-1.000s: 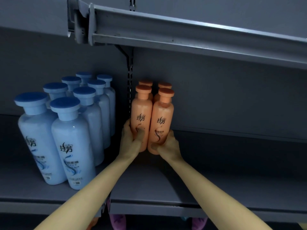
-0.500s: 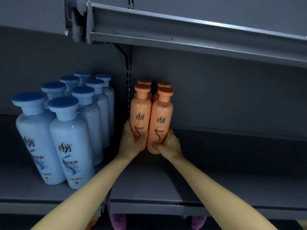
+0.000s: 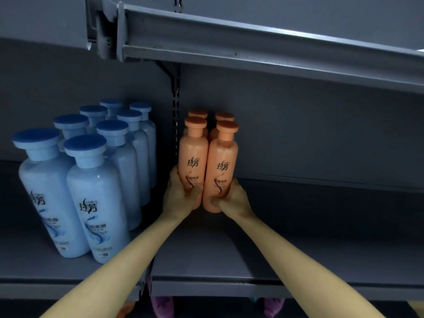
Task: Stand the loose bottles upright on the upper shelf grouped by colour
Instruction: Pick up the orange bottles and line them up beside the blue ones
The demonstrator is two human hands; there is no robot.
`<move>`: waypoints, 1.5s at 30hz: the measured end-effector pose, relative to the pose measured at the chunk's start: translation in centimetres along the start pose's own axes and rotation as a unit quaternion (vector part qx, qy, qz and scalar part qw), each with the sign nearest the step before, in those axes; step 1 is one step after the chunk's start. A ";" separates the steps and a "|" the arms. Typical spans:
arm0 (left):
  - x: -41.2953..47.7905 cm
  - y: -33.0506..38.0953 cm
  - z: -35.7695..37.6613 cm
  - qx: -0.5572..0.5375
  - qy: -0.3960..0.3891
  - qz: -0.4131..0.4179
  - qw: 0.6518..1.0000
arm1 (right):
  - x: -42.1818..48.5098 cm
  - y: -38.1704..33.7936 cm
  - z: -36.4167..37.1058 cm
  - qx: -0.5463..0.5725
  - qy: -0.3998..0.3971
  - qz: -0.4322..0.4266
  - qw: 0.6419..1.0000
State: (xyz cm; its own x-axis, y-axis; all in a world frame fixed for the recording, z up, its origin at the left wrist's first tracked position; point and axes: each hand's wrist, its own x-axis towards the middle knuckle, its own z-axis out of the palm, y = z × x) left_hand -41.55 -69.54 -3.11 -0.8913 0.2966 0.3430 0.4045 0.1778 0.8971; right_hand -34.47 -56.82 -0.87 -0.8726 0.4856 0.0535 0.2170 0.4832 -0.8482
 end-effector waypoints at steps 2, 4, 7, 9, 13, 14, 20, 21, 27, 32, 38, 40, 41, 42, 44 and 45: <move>-0.1 0.0 -0.1 0.007 -0.001 0.005 1.000 | 0.0 0.0 0.1 0.007 -0.002 0.003 1.000; -0.1 0.2 -0.1 0.016 -0.005 0.007 1.000 | -0.1 0.0 0.1 0.016 -0.003 0.004 1.000; 0.0 0.3 -0.2 0.020 -0.014 0.006 1.000 | -0.1 0.0 0.1 0.028 -0.006 0.004 1.000; 0.0 0.3 -0.2 0.021 -0.019 0.009 1.000 | -0.1 0.1 0.1 0.032 -0.005 0.004 0.999; 0.0 0.2 -0.2 0.021 -0.021 0.006 1.000 | 0.0 0.1 0.1 0.038 -0.008 0.003 0.999; 0.0 0.2 -0.2 0.023 -0.021 0.004 0.999 | 0.0 0.1 0.1 0.039 -0.009 0.003 0.999; -0.1 0.4 -0.2 0.036 -0.024 -0.001 0.999 | 0.1 0.3 0.1 0.052 -0.012 0.005 0.999; -0.1 0.4 -0.2 0.037 -0.025 -0.002 0.999 | 0.1 0.3 0.1 0.053 -0.012 0.004 0.999; -0.2 0.4 -0.1 0.039 -0.024 -0.006 0.999 | 0.0 0.4 0.3 0.075 -0.014 0.007 0.997; -0.1 0.5 -0.1 0.045 -0.028 -0.018 0.998 | -0.1 0.2 0.4 0.089 -0.014 0.023 0.996; -0.3 1.0 -0.2 0.023 -0.041 -0.044 0.998 | -0.2 0.0 0.5 0.082 -0.014 0.038 0.996; -0.5 1.3 -0.4 0.015 -0.043 -0.053 0.998 | -0.3 0.0 0.5 0.084 -0.023 0.045 0.995; -0.6 1.3 -0.5 0.014 -0.040 -0.055 0.998 | -0.4 0.0 0.5 0.083 -0.027 0.049 0.995; -0.8 1.4 -0.6 0.019 -0.038 -0.060 0.997 | -0.5 -0.1 0.5 0.079 -0.028 0.054 0.995; -1.2 1.2 -1.0 0.044 -0.044 -0.068 0.996 | -1.0 -0.2 0.5 0.063 -0.024 0.059 0.996; -1.4 0.9 -1.2 0.056 -0.051 -0.073 0.994 | -1.3 -0.2 0.5 0.049 -0.018 0.058 0.997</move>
State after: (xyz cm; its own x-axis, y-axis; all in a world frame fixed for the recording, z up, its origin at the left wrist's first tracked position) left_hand -40.16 -70.88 -2.49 -0.9192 0.3520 0.1767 0.2979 0.3279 0.8965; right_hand -33.63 -57.91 -0.99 -0.8600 0.5060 -0.0659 0.2755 0.3518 -0.8946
